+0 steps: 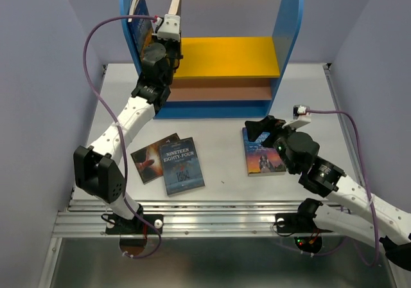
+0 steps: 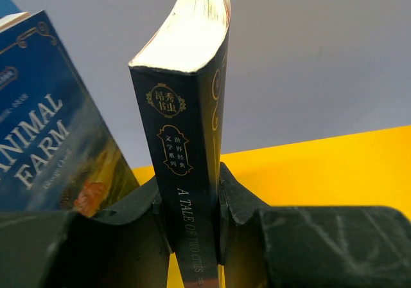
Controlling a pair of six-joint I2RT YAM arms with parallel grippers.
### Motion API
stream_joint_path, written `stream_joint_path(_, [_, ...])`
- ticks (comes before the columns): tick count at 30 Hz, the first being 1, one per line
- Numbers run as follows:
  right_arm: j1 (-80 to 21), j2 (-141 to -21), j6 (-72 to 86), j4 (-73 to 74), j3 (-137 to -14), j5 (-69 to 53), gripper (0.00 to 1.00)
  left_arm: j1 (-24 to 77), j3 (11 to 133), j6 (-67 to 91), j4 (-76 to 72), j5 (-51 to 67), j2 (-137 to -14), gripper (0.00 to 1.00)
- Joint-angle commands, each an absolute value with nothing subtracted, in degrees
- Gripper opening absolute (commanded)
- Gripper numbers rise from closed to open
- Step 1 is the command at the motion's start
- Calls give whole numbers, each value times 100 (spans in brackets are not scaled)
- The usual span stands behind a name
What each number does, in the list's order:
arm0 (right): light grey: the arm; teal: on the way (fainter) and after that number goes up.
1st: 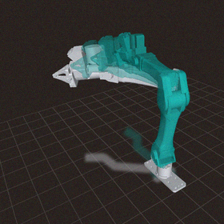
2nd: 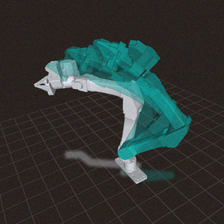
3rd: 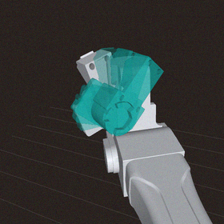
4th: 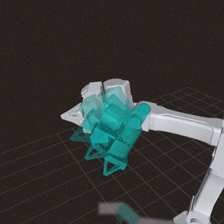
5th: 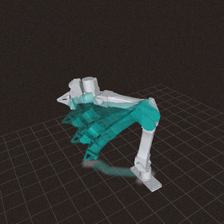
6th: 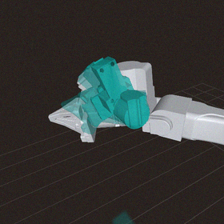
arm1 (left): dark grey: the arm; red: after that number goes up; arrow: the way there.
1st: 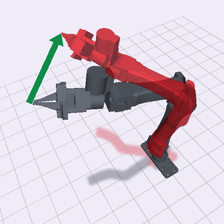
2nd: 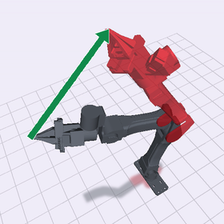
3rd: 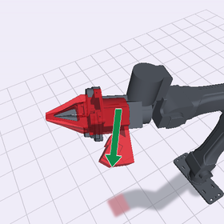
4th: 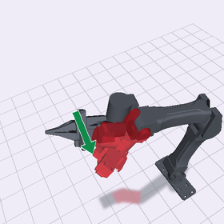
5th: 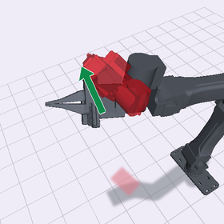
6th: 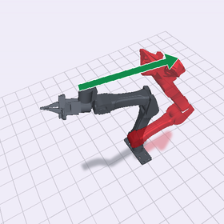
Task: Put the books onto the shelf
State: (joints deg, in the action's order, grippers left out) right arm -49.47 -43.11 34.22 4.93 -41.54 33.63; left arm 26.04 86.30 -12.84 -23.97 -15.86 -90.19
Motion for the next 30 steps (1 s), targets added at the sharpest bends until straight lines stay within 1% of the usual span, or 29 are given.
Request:
stream_joint_path(1, [-4931,-4298,3313,404,-4439,3419,100,2215,9070,-1161,-3569,-1503,-8868,0])
stream_joint_path(6, [-4931,-4324,3349,404,-4438,3437,100,1951,8974,-1054,-3472,-1485,-8938,0])
stream_joint_path(20, [-4931,-4456,3463,404,-4447,3278,100,1881,8351,-1046,-3278,-1837,-8473,0])
stream_joint_path(25, [-4931,-4412,3489,404,-4412,3270,100,1758,8174,-1029,-3305,-1688,-8490,0])
stream_joint_path(27, [-4931,-4360,3489,404,-4386,3278,100,1758,8113,-1028,-3287,-1696,-8464,5])
stream_joint_path(30, [-4931,-4324,3498,404,-4368,3296,100,1749,8033,-1019,-3296,-1784,-8394,7])
